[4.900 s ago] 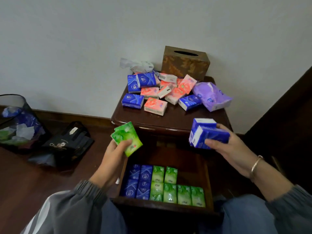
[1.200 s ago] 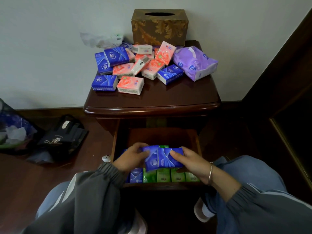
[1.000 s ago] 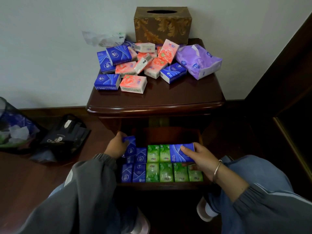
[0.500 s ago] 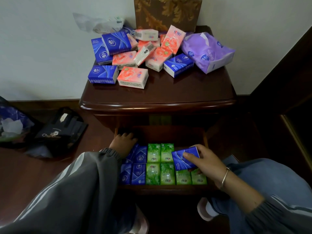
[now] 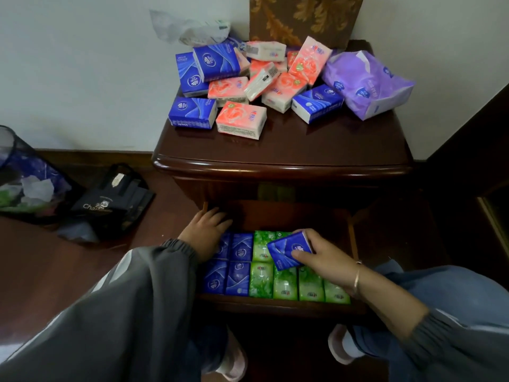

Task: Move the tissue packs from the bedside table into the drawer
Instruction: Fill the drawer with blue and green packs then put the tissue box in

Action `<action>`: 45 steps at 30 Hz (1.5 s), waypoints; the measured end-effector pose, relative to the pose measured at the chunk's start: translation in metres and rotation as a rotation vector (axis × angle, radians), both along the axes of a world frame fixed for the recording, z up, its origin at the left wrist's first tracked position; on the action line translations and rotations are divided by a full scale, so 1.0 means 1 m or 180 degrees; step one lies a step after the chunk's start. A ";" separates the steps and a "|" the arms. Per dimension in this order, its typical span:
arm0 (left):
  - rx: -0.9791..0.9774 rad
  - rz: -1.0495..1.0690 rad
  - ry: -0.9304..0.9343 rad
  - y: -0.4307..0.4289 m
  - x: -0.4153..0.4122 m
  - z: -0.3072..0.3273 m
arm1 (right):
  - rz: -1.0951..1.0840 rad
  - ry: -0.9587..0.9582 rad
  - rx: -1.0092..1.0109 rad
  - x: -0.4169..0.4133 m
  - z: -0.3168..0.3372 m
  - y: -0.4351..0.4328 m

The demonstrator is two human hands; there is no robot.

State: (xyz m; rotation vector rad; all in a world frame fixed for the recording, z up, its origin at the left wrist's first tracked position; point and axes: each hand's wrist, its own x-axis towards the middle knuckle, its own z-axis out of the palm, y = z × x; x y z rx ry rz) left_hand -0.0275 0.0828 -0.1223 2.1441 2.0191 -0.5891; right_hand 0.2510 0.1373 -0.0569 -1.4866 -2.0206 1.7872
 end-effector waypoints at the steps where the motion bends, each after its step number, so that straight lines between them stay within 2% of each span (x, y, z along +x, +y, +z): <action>1: 0.0239 0.0429 -0.0358 -0.002 -0.001 0.005 | 0.0037 -0.0104 0.0148 -0.017 -0.007 0.004; 4: 0.0481 0.1895 -0.1457 -0.010 -0.006 0.016 | 0.0003 -0.0301 0.0449 -0.074 -0.033 0.013; 6: 0.0243 0.2474 -0.1753 -0.016 -0.009 0.016 | -0.0060 -0.0208 0.0535 -0.105 -0.050 0.020; 8: -0.0038 0.2709 -0.1834 -0.020 -0.011 0.012 | -0.0064 -0.0177 0.0670 -0.125 -0.064 0.027; 13: -0.0107 0.2658 -0.1981 -0.017 -0.020 0.008 | 0.0369 -0.0270 0.0652 -0.138 -0.083 0.049; 21: -0.0168 0.2570 -0.2107 -0.014 -0.027 0.008 | 0.0654 -0.0123 0.0438 -0.134 -0.096 0.063; 32: -0.0134 0.2537 -0.2030 -0.013 -0.021 0.013 | 0.0625 0.0074 0.0414 -0.127 -0.111 0.066; 34: -0.0153 0.2541 -0.2033 -0.013 -0.021 0.013 | 0.0741 -0.0213 0.0597 -0.127 -0.117 0.060; 36: -0.0159 0.2551 -0.2040 -0.014 -0.021 0.013 | 0.1146 -0.0831 0.1179 -0.126 -0.122 0.053; 40: -0.0165 0.2589 -0.2043 -0.014 -0.022 0.012 | 0.1695 -0.1400 0.1863 -0.126 -0.121 0.036; 42: -0.0162 0.2580 -0.2016 -0.014 -0.022 0.012 | 0.1912 -0.1628 0.1997 -0.126 -0.120 0.029; 45: -0.0138 0.2552 -0.1969 -0.013 -0.021 0.014 | 0.2164 -0.1761 0.1768 -0.122 -0.112 0.030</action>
